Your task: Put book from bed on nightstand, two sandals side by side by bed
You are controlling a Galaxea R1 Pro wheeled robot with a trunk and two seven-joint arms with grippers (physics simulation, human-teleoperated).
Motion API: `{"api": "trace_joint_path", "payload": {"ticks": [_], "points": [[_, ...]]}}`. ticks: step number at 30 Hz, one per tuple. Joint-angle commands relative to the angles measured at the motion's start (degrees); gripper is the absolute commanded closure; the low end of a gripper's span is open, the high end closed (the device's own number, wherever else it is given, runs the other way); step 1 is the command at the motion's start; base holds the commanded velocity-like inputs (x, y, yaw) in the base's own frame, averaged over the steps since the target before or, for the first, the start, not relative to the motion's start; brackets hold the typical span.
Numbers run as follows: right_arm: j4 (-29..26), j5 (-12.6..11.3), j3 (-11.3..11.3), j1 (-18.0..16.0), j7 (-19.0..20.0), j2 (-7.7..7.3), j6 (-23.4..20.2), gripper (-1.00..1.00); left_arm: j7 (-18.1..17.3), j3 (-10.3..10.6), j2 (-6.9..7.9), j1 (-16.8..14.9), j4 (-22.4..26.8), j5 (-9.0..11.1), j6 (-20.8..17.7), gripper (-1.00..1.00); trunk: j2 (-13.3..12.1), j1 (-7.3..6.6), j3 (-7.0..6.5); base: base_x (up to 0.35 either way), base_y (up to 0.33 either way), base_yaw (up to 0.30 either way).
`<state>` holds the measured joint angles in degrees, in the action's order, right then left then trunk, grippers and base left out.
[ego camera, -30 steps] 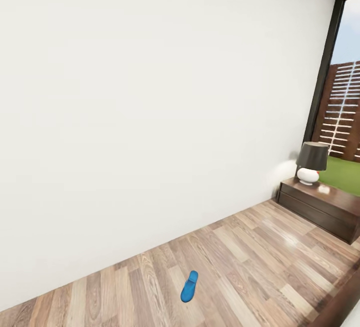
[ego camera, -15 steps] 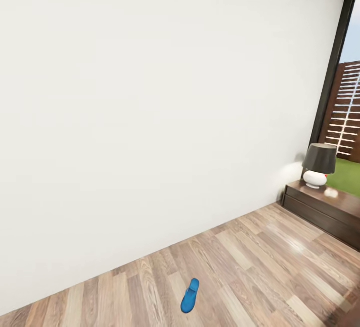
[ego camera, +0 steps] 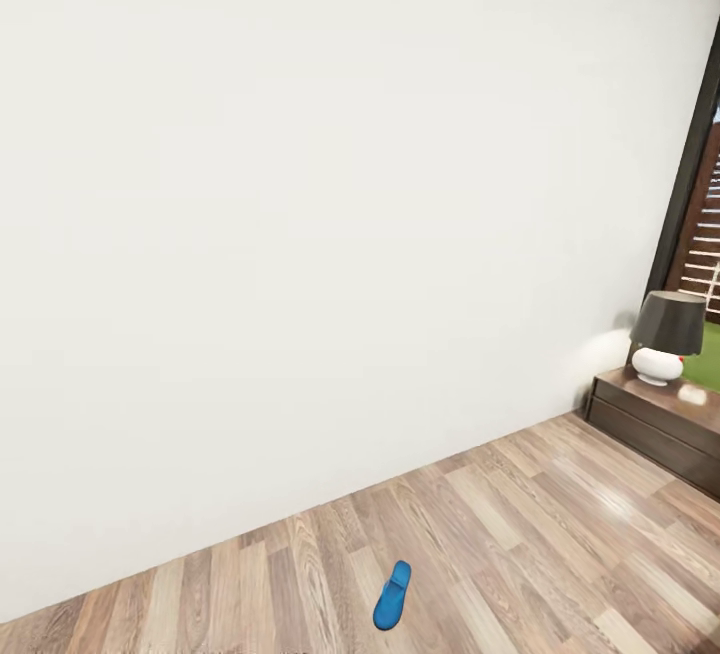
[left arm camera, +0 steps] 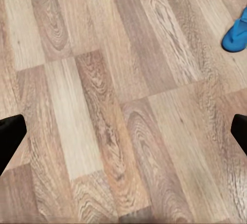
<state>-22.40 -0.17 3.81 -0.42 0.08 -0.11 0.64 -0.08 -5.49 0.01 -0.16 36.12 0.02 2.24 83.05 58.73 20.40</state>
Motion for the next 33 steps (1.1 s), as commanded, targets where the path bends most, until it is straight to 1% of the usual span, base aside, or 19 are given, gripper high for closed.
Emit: {"api": "trace_joint_path", "payload": {"ticks": [1, 7, 11, 16, 22, 28, 33], "points": [[0.0, 0.0, 0.1, 0.0, 0.0, 0.02, 0.1, -1.00, 0.0, 0.0, -0.01, 0.0, 0.0, 0.0, 0.1, -1.00, 0.0, 0.00, 0.06, 0.000, 0.000, 0.274], [0.0, 0.0, 0.1, 0.0, 0.0, 0.02, 0.1, -1.00, 0.0, 0.0, -0.01, 0.0, 0.0, 0.0, 0.1, -1.00, 0.0, 0.00, 0.06, 0.011, -0.002, 0.278], [0.0, 0.0, 0.1, 0.0, 0.0, 0.02, 0.1, -1.00, 0.0, -0.1, -0.01, 0.0, 0.0, 0.0, 0.1, -1.00, 0.0, 0.00, 0.06, 0.144, -0.097, 0.201], [0.0, 0.0, 0.1, 0.0, 0.0, 0.02, 0.1, -1.00, 0.0, -0.1, -0.01, 0.0, 0.0, 0.0, 0.1, -1.00, 0.0, 0.00, 0.06, 0.186, -0.119, 0.034], [0.0, 0.0, 0.1, 0.0, 0.0, 0.02, 0.1, -1.00, 0.0, -0.1, -0.01, 0.0, 0.0, 0.0, 0.1, -1.00, 0.0, 0.00, 0.06, 0.046, -0.020, 0.003], [0.0, 0.0, 0.1, 0.0, 0.0, 0.02, 0.1, -1.00, 0.0, -0.2, 0.09, 0.0, 0.0, 0.0, 0.1, -1.00, 0.0, 0.00, 0.06, 0.201, -0.066, 0.000], [0.0, 0.0, 0.1, 0.0, 0.0, 0.02, 0.1, -1.00, 0.0, -0.2, 0.03, 0.0, 0.0, 0.0, 0.1, -1.00, 0.0, 0.00, 0.06, 0.088, -0.011, 0.000]]}}
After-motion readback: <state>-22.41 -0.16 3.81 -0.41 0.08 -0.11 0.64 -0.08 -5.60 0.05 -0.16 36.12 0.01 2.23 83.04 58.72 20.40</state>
